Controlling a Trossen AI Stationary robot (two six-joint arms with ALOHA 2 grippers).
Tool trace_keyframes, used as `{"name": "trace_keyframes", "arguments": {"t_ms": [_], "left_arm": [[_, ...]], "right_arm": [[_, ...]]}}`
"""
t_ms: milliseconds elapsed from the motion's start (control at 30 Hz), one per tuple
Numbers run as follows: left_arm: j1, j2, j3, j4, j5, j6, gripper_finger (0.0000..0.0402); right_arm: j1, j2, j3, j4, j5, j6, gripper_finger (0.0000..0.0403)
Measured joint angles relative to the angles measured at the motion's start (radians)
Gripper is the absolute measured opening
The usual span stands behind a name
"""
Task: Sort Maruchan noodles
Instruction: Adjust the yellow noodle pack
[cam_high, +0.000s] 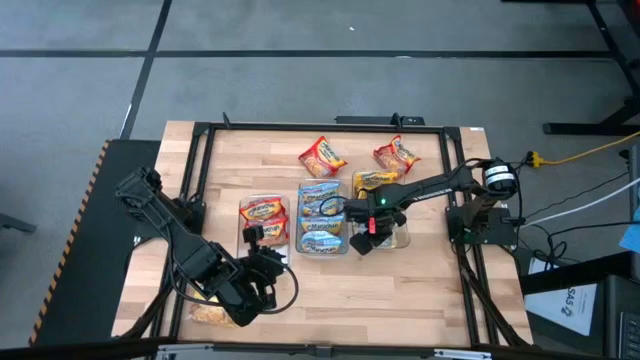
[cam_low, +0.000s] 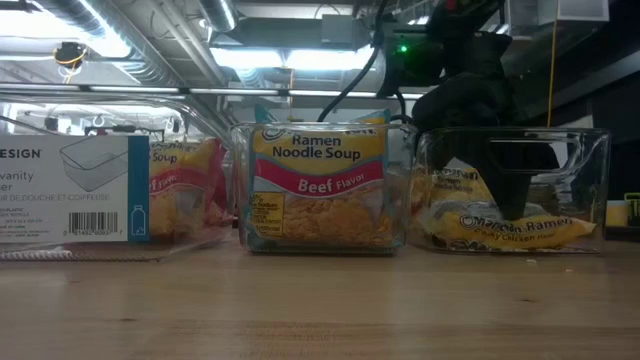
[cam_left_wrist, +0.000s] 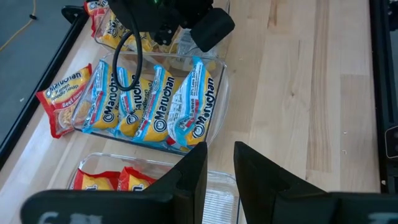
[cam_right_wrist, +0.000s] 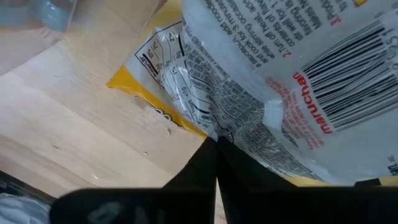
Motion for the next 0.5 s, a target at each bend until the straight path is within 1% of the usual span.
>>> {"name": "trace_keyframes", "arguments": {"t_ms": [167, 267, 400, 500], "left_arm": [[0.0, 0.0, 0.0, 0.0, -0.005, 0.0, 0.0073], [0.0, 0.0, 0.0, -0.001, -0.008, 0.0, 0.0073], [0.0, 0.0, 0.0, 0.0, -0.008, 0.0, 0.0073], [0.0, 0.0, 0.0, 0.0, -0.007, 0.0, 0.0073]], "right_arm": [[0.0, 0.0, 0.008, -0.018, -0.033, -0.029, 0.0002], [0.0, -0.005, 0.04, -0.042, -0.048, -0.049, 0.0002], [0.0, -0.006, 0.118, -0.163, -0.041, -0.095, 0.0001], [0.0, -0.006, 0.186, -0.257, 0.002, -0.127, 0.0001]]}}
